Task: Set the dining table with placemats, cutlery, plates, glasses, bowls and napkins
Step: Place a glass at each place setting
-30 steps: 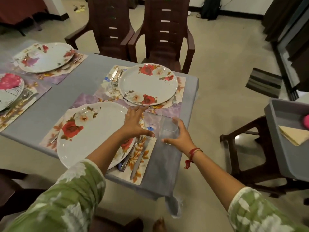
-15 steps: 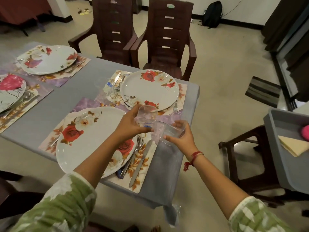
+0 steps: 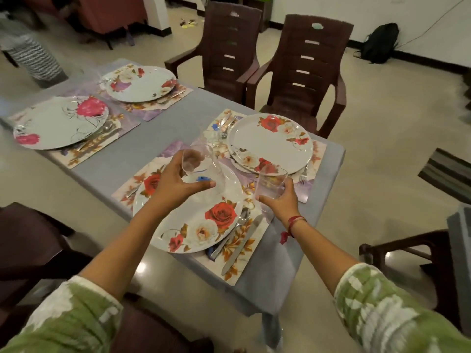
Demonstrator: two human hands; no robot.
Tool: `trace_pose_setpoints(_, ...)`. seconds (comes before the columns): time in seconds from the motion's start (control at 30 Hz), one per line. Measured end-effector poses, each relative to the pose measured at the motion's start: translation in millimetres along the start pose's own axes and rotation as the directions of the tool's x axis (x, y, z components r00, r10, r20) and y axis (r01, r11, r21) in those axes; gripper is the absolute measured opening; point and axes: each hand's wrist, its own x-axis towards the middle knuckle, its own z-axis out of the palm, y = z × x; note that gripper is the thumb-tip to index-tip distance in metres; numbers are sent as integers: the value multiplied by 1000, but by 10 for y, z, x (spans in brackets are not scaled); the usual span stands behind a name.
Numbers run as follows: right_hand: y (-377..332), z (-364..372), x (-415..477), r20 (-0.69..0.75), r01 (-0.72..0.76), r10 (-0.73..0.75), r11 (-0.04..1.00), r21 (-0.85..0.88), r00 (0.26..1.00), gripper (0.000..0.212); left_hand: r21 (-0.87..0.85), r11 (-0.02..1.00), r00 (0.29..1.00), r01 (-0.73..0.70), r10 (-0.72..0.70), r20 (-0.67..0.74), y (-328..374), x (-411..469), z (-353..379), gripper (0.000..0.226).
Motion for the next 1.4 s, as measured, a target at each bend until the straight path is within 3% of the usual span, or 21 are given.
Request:
trace_pose_setpoints(0.17, 24, 169, 55, -57, 14, -16, 999, -36, 998, 58, 22, 1000, 1000, 2, -2, -11, -73, 4, -46, 61)
trace_pose_setpoints(0.27, 23, 230, 89, -95, 13, -14, 1000, -17, 995, 63, 30, 999, 1000, 16, -16, -3, -143, -4, -32, 64)
trace_pose_setpoints(0.7, 133, 183, 178, 22, 11, -11, 1000, -9, 1000, 69, 62, 998, 999, 25, -27, 17, -168, -31, 45, 61)
trace_pose_setpoints(0.83, 143, 155, 115, 37, -5, 5, 1000, 6, 999, 95, 64, 997, 999, 33, -33, 9, -138, -133, 28, 59)
trace_pose_setpoints(0.9, 108, 119, -34, -70, -41, 42, 999, 19, 997, 106, 64, 998, 1000, 26, -26, 10, -108, -219, 7, 60)
trace_pose_setpoints(0.97, 7, 91, -323, -217, -60, 72, 996, 63, 974, 91, 62, 998, 1000, 16, -17, 11, -53, -336, -10, 62)
trace_pose_setpoints(1.03, -122, 129, -691, -270, 9, 18, 995, 99, 963, 56, 58, 998, 1000, 13, -14, 11, 11, -485, -24, 64)
trace_pose_setpoints(1.07, -191, 155, -883, -228, 49, -20, 991, 121, 973, 43, 56, 998, 1000, 15, -16, 13, 52, -578, -32, 64)
trace_pose_setpoints(1.13, -359, 209, -1266, -21, 115, -113, 978, 175, 993, 40, 62, 998, 1000, 14, -15, 17, 178, -811, -67, 67)
trace_pose_setpoints(1.2, -511, 228, -1602, 250, 159, -209, 966, 206, 945, 56, 72, 997, 1000, 9, -10, 20, 308, -1085, -110, 67)
trace_pose_setpoints(1.27, -613, 219, -1886, 431, 221, -288, 955, 199, 855, 79, 89, 996, 1000, -1, -1, 17, 445, -1406, -155, 66)
trace_pose_setpoints(1.4, -744, 102, -2413, 463, 280, -353, 934, 221, 813, 93, 104, 994, 1000, -25, 24, 9, 737, -2126, -246, 67)
